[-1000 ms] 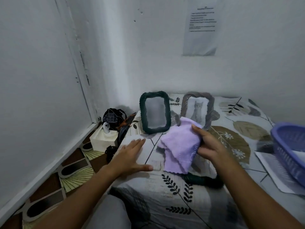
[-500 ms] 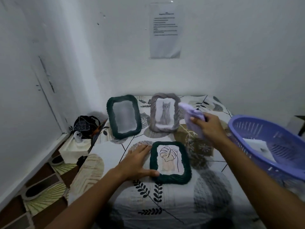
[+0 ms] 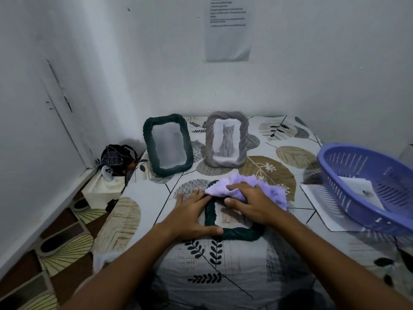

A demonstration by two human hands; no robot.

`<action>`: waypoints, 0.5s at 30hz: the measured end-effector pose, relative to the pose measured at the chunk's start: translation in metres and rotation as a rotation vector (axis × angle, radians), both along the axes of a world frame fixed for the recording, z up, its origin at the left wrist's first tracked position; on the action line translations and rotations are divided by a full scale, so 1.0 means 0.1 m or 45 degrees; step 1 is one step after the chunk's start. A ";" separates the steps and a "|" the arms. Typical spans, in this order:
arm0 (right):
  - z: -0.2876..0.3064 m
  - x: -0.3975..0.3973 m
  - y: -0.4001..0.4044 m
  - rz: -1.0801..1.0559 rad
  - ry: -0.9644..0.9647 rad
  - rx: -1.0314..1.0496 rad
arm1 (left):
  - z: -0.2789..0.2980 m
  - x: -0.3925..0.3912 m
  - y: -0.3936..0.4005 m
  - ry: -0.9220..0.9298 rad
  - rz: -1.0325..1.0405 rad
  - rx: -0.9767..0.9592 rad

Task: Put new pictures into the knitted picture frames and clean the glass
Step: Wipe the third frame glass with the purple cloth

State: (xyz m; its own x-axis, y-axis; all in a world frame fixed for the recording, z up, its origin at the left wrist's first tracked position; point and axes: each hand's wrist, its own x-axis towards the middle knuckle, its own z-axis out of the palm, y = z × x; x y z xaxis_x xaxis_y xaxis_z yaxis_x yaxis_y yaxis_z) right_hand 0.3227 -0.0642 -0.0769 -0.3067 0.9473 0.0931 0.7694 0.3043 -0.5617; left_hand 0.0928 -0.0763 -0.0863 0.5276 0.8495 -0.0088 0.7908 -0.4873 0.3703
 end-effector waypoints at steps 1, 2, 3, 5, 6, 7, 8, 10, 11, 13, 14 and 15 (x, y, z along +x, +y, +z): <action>-0.01 0.00 0.00 0.001 -0.027 -0.012 | -0.01 0.00 0.00 -0.010 0.006 0.004; -0.02 0.00 0.00 0.003 -0.055 -0.006 | -0.03 0.00 0.00 -0.016 0.010 0.011; -0.02 -0.01 -0.01 -0.003 -0.090 0.003 | -0.03 0.00 0.00 -0.019 0.008 0.019; -0.05 -0.03 -0.02 -0.027 -0.176 0.037 | -0.04 0.00 -0.01 -0.013 0.005 0.031; -0.07 -0.04 -0.01 -0.042 -0.219 0.052 | -0.05 0.00 -0.01 -0.007 0.005 0.035; -0.08 -0.06 -0.01 -0.058 -0.266 0.065 | -0.06 0.00 -0.01 -0.003 0.006 0.039; -0.08 -0.08 -0.01 -0.075 -0.310 0.079 | -0.06 0.00 -0.02 -0.001 0.010 0.045; -0.09 -0.12 0.02 -0.113 -0.377 0.112 | -0.07 0.00 -0.02 0.004 0.015 0.052; -0.09 -0.14 0.05 -0.131 -0.411 0.132 | -0.08 0.00 -0.02 0.011 0.018 0.054; -0.10 -0.17 0.10 -0.180 -0.473 0.170 | -0.09 0.00 -0.02 0.025 0.036 0.058; -0.11 -0.19 0.13 -0.218 -0.493 0.188 | -0.10 -0.01 -0.01 0.028 0.048 0.057; -0.11 -0.20 0.16 -0.264 -0.506 0.203 | -0.11 -0.01 -0.01 0.028 0.057 0.058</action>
State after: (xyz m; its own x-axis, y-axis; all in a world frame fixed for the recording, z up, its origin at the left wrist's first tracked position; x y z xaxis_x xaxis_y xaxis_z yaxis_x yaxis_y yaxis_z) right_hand 0.3024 -0.0484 -0.0879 -0.1543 0.9757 0.1559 0.9688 0.1803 -0.1699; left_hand 0.0920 -0.0772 -0.0974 0.4890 0.8721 0.0189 0.8200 -0.4670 0.3309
